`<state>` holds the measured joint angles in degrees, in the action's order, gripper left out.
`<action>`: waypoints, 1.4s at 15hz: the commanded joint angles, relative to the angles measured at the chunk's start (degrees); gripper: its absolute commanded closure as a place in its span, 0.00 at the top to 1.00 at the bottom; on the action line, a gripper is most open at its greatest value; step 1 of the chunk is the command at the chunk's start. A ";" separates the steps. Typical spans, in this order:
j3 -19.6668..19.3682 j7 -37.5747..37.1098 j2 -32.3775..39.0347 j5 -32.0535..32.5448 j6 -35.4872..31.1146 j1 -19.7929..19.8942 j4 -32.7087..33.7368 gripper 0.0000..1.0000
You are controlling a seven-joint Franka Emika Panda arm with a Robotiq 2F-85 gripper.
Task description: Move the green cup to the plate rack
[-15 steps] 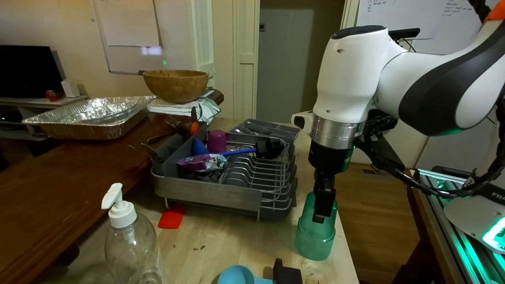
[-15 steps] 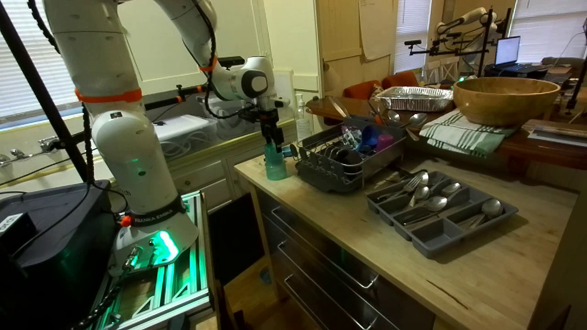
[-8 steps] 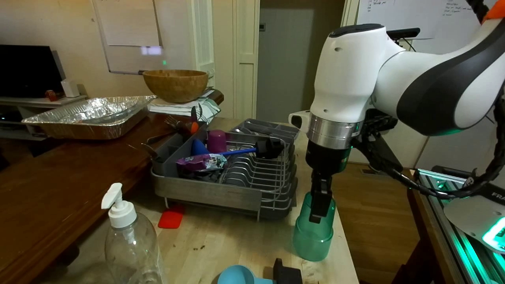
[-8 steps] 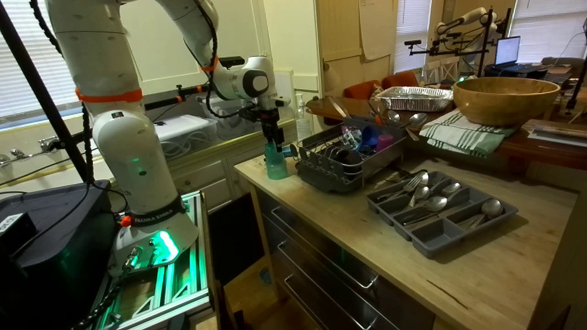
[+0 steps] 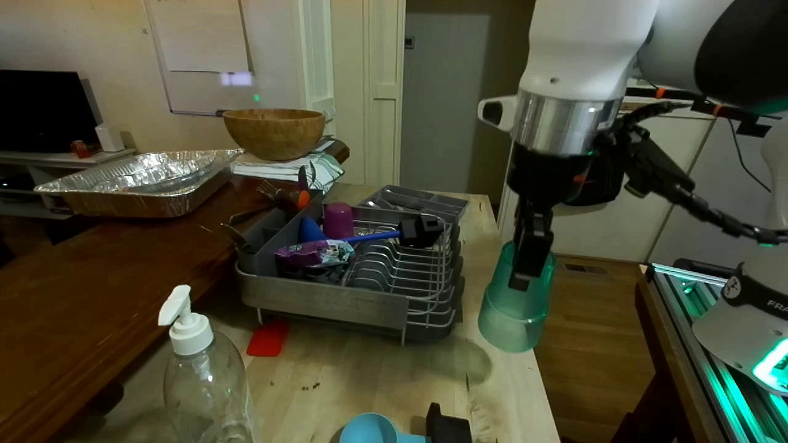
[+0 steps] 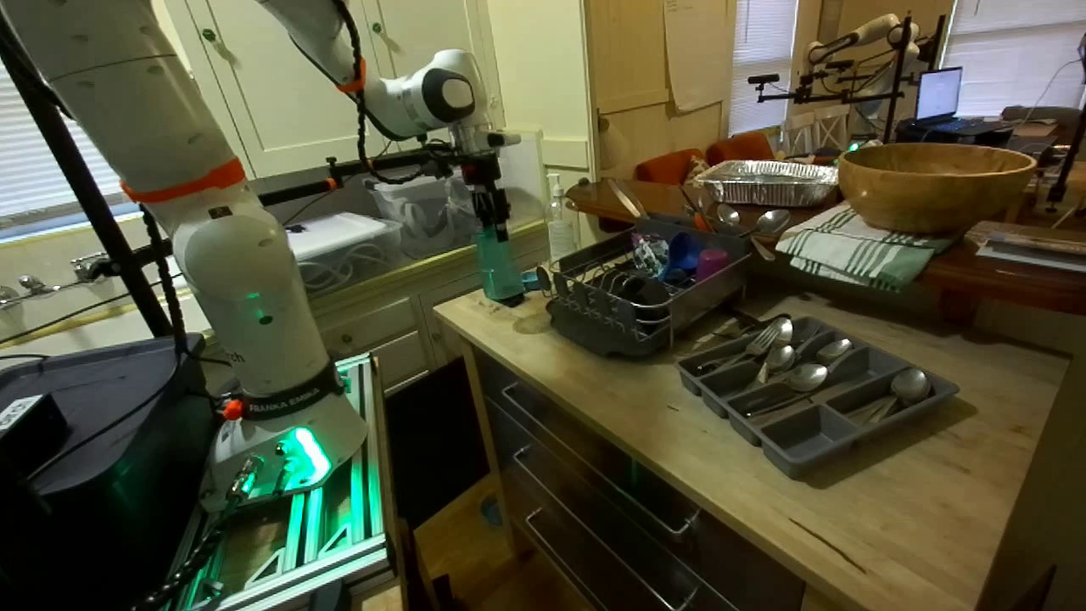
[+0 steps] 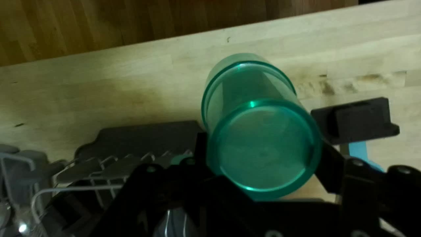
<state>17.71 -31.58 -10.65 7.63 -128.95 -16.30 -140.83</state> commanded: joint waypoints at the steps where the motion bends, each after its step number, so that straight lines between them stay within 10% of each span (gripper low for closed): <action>1: 0.94 -4.83 -8.03 4.74 -1.06 3.04 -1.26 0.50; 10: -2.67 -3.46 -6.47 3.27 -10.69 12.85 2.96 0.50; 21: -5.21 4.87 7.67 -7.14 -8.60 9.24 8.82 0.50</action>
<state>12.53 -27.23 -5.20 1.55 -139.50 -5.37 -133.47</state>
